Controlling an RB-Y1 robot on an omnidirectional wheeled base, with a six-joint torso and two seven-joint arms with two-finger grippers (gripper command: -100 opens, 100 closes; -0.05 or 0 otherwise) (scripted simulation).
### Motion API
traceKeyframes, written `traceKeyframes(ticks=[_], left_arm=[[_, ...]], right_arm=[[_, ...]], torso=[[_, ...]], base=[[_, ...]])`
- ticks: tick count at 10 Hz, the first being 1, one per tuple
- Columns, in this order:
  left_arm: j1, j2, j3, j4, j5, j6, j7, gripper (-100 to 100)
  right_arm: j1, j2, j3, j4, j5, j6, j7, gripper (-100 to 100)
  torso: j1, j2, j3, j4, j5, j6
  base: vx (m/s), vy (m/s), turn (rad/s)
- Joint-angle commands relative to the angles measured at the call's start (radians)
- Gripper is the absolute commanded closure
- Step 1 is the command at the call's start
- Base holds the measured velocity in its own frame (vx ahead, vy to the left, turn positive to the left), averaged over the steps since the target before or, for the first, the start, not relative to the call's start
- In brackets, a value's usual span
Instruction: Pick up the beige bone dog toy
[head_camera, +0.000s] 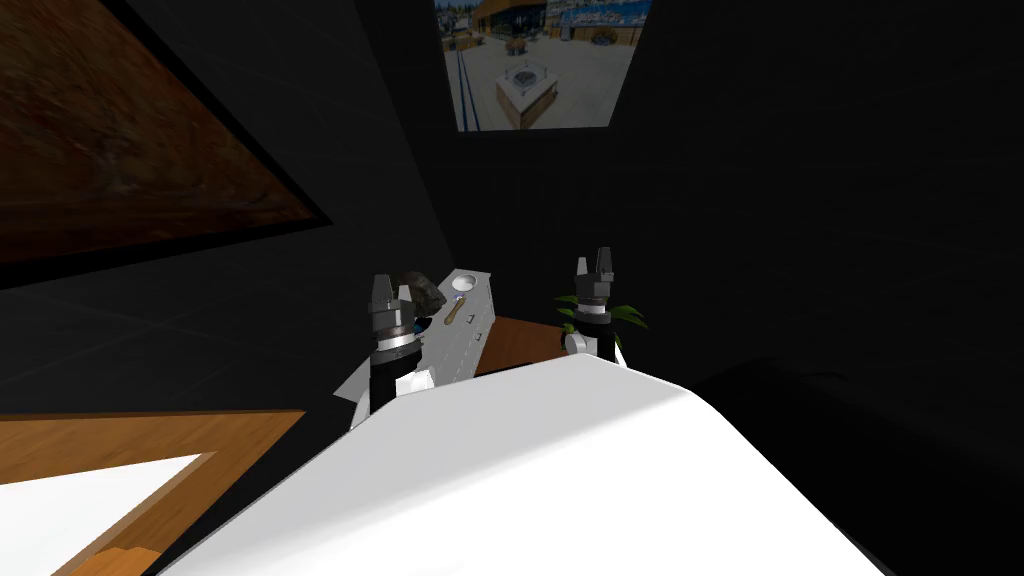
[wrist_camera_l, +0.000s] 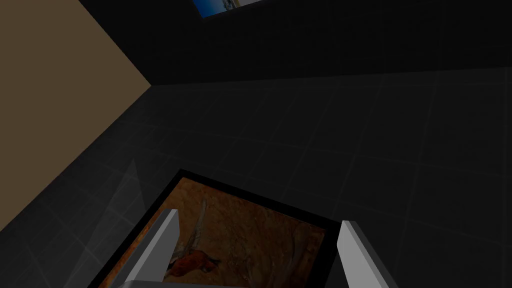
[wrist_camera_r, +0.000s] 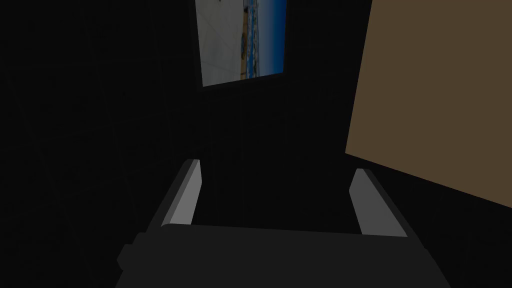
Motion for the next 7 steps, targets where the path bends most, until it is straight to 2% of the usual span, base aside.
traceKeyframes(ticks=[1,4,7], left_arm=[[-0.011,0.043,0.003,0.013,0.006,0.013,0.002,-100],[-0.051,0.116,0.014,0.062,0.03,0.065,0.007,-100],[-0.115,0.163,0.032,0.139,0.071,0.145,0.015,-100]], right_arm=[[0.0,0.0,0.0,0.0,0.0,0.0,0.0,0],[0.0,0.0,0.0,0.0,0.0,0.0,0.0,0],[0.0,0.0,0.0,0.0,0.0,0.0,0.0,0]], torso=[[0.0,0.0,0.0,0.0,0.0,0.0],[-0.008,0.0,0.0,0.0,-0.002,0.0],[-0.008,-0.002,-0.001,-0.001,-0.002,0.0]], base=[[-0.015,-0.063,0.016],[-0.007,-0.126,0.06],[0.033,-0.123,0.092]])
